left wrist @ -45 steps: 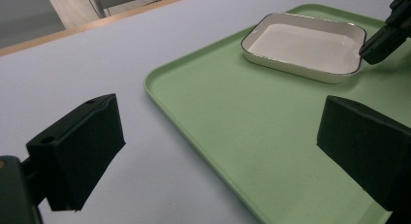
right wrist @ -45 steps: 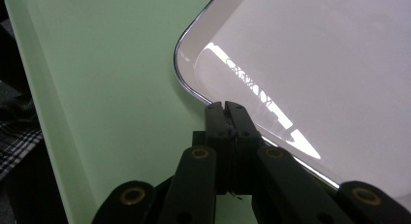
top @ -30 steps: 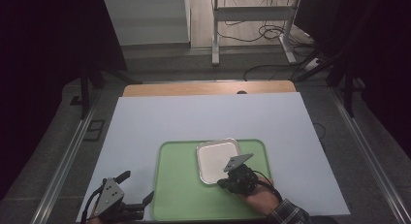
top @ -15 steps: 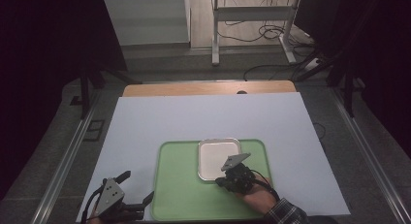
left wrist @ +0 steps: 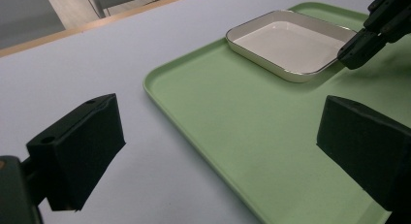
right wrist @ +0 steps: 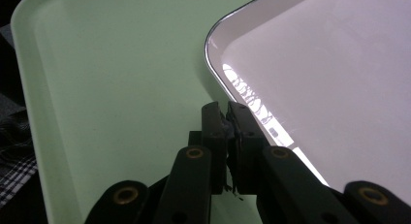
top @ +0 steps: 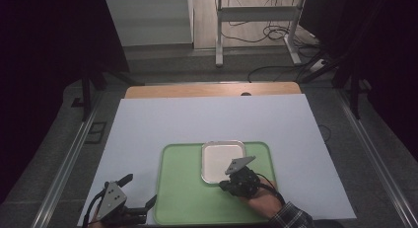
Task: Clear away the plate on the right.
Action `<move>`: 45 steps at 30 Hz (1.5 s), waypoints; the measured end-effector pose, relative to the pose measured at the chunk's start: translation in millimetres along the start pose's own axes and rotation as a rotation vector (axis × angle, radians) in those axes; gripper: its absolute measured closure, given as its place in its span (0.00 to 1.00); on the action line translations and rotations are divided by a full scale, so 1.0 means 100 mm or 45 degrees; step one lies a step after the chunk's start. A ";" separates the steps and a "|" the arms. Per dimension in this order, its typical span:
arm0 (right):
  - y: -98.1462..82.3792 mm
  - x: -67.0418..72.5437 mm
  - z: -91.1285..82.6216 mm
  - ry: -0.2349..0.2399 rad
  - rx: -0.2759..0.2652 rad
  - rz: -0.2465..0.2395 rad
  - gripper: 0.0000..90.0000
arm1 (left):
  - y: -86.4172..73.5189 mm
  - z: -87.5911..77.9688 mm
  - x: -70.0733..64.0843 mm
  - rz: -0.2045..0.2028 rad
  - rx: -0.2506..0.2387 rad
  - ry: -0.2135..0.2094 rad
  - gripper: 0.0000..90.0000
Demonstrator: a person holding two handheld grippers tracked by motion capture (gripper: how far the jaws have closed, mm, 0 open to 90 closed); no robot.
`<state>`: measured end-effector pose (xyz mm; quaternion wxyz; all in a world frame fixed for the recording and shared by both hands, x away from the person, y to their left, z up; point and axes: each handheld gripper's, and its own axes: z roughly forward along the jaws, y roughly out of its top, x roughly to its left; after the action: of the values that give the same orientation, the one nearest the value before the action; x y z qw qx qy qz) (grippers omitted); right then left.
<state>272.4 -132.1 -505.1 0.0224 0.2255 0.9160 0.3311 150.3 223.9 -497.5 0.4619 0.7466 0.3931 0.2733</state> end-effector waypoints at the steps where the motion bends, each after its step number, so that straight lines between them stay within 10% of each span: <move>1: 0.00 0.01 -0.01 0.002 -0.002 -0.003 0.94 | 0.00 0.00 0.00 0.001 0.000 0.000 0.03; 45: -0.17 -0.25 -0.50 -0.158 -0.129 0.069 0.49 | 0.00 0.00 -0.01 0.011 0.004 -0.001 0.03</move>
<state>279.0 -184.1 -479.0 0.0814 0.2687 0.8885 0.3629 150.0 223.3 -497.4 0.4598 0.7491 0.3900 0.2745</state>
